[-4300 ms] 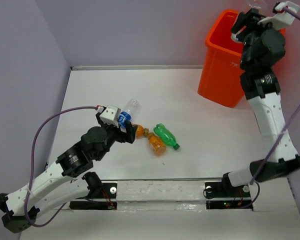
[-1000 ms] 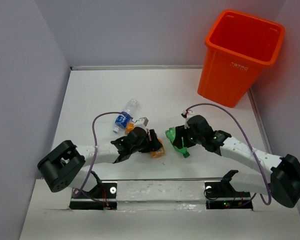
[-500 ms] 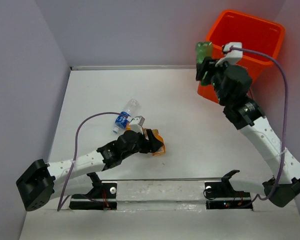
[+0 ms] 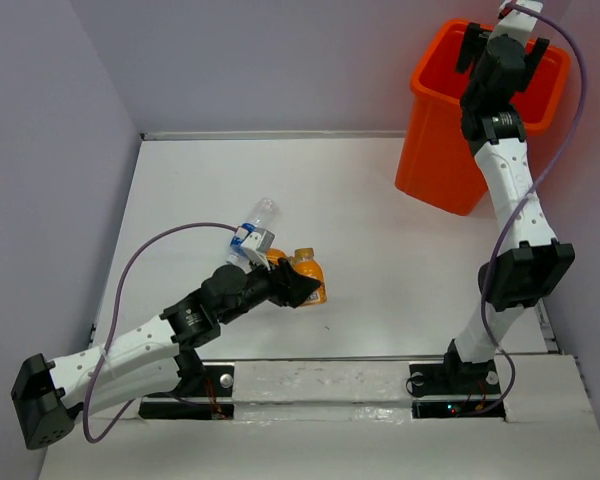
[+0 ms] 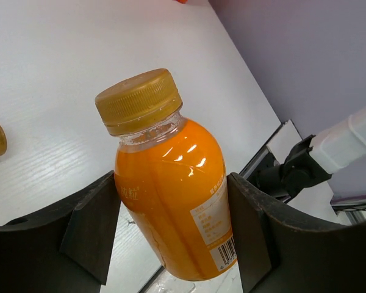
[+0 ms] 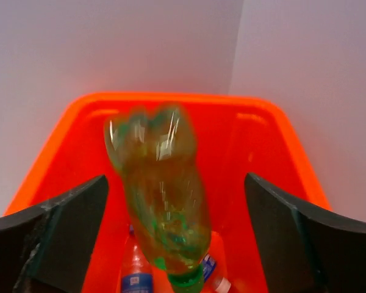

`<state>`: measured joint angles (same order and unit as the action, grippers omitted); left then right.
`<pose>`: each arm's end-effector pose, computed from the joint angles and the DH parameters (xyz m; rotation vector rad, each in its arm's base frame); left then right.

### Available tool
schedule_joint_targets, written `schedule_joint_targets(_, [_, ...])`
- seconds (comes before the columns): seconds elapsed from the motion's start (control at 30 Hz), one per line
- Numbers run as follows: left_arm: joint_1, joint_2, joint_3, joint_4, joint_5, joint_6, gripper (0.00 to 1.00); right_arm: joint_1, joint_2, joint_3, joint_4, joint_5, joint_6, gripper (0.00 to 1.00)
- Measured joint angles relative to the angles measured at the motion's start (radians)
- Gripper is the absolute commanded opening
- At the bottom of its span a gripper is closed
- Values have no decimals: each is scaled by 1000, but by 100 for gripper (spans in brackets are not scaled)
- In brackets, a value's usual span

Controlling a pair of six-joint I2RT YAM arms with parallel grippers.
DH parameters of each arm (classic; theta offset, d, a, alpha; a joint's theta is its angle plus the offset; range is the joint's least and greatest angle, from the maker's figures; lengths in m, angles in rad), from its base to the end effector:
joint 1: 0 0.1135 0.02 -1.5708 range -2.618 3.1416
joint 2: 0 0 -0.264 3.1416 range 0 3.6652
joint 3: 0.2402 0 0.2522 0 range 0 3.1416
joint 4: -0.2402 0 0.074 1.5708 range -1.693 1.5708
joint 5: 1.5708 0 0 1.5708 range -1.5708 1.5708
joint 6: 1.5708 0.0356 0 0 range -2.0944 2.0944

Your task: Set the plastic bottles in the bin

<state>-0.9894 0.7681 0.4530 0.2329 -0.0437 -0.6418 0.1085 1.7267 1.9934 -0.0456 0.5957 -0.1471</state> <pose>0.1061 -0.1586 0.2691 0.2752 1.7765 -1.1784 0.3823 0.0216 0.5194 0.3312 1.3621 -0.4333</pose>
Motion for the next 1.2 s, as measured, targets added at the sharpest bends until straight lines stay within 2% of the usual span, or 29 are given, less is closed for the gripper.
schedule_joint_targets(0.13, [0,-36,28,-7,26,47,56,-24,69,30,-144,-41,49,97])
schedule_joint_targets(0.23, [-2,-42,54,5,46,77,56,-3,-18,-83,-194,-146,148,94])
schedule_joint_targets(0.3, [-2,-42,60,26,52,99,56,50,-139,-241,-173,-237,218,93])
schedule_joint_targets(0.37, [-2,-34,69,33,53,117,56,177,-334,-496,-114,-365,295,91])
schedule_joint_targets(0.43, [-2,-21,82,35,53,136,56,299,-453,-652,-80,-484,354,89])
schedule_joint_targets(0.47, [-2,-14,91,35,53,147,56,360,-515,-764,12,-598,405,89])
schedule_joint_targets(0.53, [-2,-6,103,36,53,164,56,435,-608,-956,90,-771,491,89])
schedule_joint_targets(0.63, [-2,-3,111,40,53,181,56,476,-644,-1125,140,-939,570,90])
schedule_joint_targets(0.73, [-2,3,111,45,55,193,56,500,-645,-1206,163,-1040,623,91])
schedule_joint_targets(0.97, [-6,49,114,53,94,200,56,520,-640,-1241,246,-1064,666,91])
schedule_joint_targets(1.2, [-3,105,133,37,37,201,56,568,-733,-1252,246,-1062,667,91])
